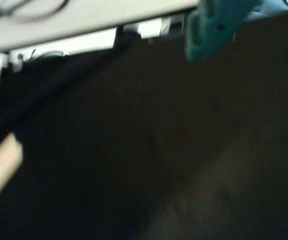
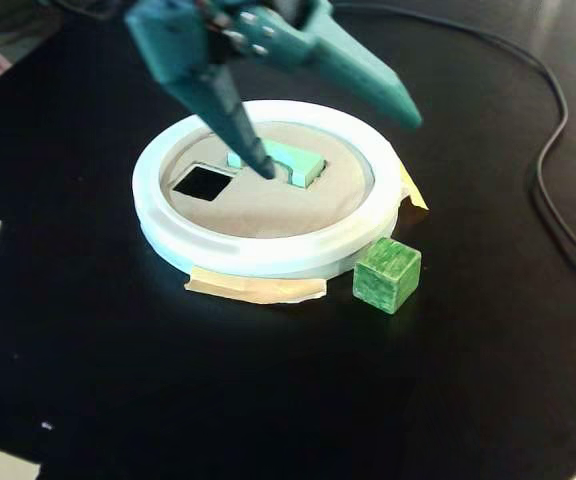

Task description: Pick up the U shape block and drop it in corresponding U shaped hole

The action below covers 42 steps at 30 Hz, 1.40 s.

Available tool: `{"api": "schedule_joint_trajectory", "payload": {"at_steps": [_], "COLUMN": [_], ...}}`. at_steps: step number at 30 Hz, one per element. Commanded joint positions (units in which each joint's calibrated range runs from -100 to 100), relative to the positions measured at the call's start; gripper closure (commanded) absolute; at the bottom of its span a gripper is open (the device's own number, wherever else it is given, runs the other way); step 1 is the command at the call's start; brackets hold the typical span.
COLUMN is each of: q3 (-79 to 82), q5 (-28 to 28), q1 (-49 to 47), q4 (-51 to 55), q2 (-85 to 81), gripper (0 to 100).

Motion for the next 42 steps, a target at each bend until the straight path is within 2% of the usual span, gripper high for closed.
{"api": "schedule_joint_trajectory", "payload": {"at_steps": [1, 3, 8, 12, 15, 19, 27, 35, 42], "q3": [22.5, 35.8, 65.2, 86.8, 96.8, 108.5, 123.5, 131.8, 133.1], "q5": [0.6, 0.6, 0.5, 0.1, 0.1, 0.1, 0.5, 0.1, 0.1], "q1": [11.4, 15.5, 16.4, 15.8, 14.8, 14.8, 14.6, 14.6, 14.6], "q4": [0.4, 0.4, -0.7, -13.1, -20.5, -27.8, -29.0, -29.0, -28.9], "q2": [-28.7, -41.2, -67.1, -85.5, -93.0, -97.2, -97.2, -97.2, -97.2], "gripper": [0, 0, 0, 0, 0, 0, 0, 0, 0]}}
